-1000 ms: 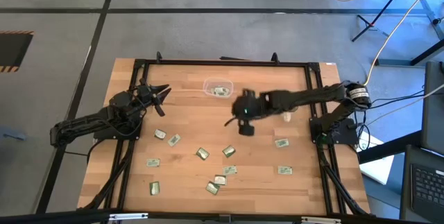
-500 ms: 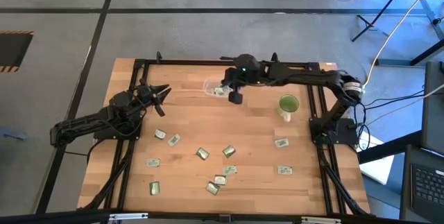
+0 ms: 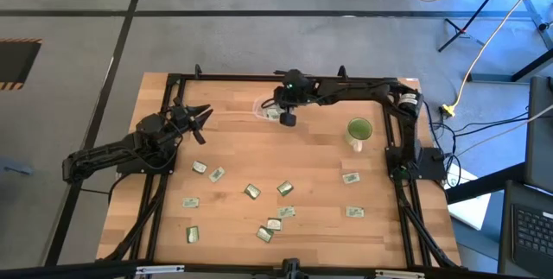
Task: Pick and place items into bin
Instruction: Put the green stevia packet into the bin
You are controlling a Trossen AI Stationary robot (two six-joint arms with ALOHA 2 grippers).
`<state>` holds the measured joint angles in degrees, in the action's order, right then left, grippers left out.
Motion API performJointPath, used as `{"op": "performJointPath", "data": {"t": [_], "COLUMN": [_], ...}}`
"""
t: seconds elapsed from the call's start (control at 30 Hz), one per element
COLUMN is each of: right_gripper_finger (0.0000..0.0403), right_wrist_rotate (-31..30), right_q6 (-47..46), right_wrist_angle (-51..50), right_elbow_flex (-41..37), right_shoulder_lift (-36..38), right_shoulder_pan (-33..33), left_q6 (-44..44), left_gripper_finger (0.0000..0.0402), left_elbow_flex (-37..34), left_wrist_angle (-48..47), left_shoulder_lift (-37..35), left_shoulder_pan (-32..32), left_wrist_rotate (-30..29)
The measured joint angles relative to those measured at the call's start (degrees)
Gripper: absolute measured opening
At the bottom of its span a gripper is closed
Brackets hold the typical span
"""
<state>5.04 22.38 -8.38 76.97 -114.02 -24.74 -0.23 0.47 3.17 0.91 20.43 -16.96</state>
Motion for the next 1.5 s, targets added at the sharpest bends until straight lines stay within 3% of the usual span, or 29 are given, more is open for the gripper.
{"op": "performJointPath", "data": {"t": [0.53, 0.93, 1.2, 1.37, 1.5], "right_gripper_finger": [0.0013, 0.0099, 0.0104, 0.0104, 0.0104], "right_wrist_rotate": [0.09, -0.70, 2.69, 2.60, 2.58], "right_q6": [-0.87, -4.49, -10.34, -13.08, -20.85], "right_wrist_angle": [-0.44, -2.21, -18.78, -31.82, -39.45], "right_elbow_flex": [0.00, -0.02, 0.02, -0.34, -2.23], "right_shoulder_lift": [-1.37, 1.06, 14.28, 21.11, 25.71], "right_shoulder_pan": [-0.65, -0.60, 4.35, 11.52, 18.24], "left_q6": [0.00, 0.00, 0.00, 0.00, 0.00], "left_gripper_finger": [0.0086, 0.0086, 0.0086, 0.0086, 0.0086], "left_elbow_flex": [0.01, 0.00, 0.02, 0.00, 0.00], "left_wrist_angle": [0.00, -0.01, -0.01, -0.01, -0.04], "left_shoulder_lift": [0.00, 0.00, 0.00, 0.00, 0.00], "left_shoulder_pan": [0.00, 0.00, 0.00, 0.00, -0.02], "left_wrist_rotate": [0.01, 0.03, 0.05, 0.05, 0.07]}}
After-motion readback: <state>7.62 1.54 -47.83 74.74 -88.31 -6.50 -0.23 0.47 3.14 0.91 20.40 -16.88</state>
